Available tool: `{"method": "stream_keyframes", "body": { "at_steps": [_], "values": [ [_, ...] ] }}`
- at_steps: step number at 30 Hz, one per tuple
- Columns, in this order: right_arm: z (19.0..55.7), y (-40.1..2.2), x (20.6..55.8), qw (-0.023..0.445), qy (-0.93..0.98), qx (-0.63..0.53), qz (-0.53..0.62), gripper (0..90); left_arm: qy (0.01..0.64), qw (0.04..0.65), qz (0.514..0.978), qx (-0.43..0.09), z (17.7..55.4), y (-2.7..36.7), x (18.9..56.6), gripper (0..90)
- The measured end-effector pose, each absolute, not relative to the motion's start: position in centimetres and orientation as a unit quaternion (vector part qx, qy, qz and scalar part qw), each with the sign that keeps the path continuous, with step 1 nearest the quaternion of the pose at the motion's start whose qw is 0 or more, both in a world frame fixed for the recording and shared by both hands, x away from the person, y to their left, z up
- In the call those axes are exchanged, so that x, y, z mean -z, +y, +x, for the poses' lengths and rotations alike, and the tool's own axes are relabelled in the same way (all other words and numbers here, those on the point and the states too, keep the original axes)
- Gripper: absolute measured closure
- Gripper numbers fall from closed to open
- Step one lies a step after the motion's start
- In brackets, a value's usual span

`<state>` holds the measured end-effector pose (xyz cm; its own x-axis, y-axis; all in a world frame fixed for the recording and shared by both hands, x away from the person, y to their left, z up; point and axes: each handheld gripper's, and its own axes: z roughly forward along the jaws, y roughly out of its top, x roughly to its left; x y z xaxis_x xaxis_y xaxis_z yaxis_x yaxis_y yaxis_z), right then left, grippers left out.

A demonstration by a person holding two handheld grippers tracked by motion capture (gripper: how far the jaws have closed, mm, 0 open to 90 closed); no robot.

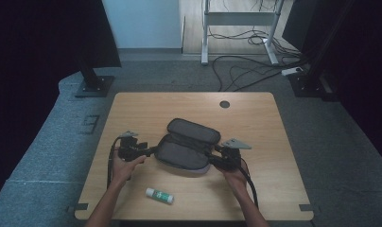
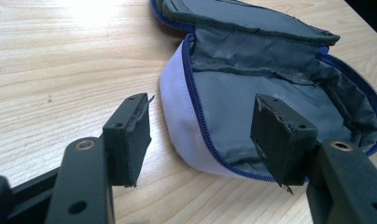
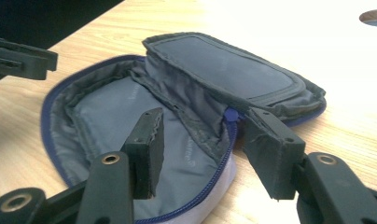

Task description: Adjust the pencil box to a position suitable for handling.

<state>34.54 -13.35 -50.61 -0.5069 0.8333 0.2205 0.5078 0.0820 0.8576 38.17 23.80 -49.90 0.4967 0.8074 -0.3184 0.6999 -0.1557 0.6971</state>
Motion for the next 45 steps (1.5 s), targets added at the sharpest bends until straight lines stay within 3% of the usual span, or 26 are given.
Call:
{"method": "stream_keyframes", "body": {
  "at_steps": [21,45],
  "values": [
    [31.3,-11.6,50.7,0.156,0.747,-0.488,0.423,46.9,0.498,0.44,0.744,-0.07,35.4,26.1,50.9,36.6],
    [28.5,-8.5,51.1,0.132,0.783,-0.49,0.36,46.2,0.507,0.418,0.749,-0.083,34.3,27.7,51.8,35.7]
  ]
}}
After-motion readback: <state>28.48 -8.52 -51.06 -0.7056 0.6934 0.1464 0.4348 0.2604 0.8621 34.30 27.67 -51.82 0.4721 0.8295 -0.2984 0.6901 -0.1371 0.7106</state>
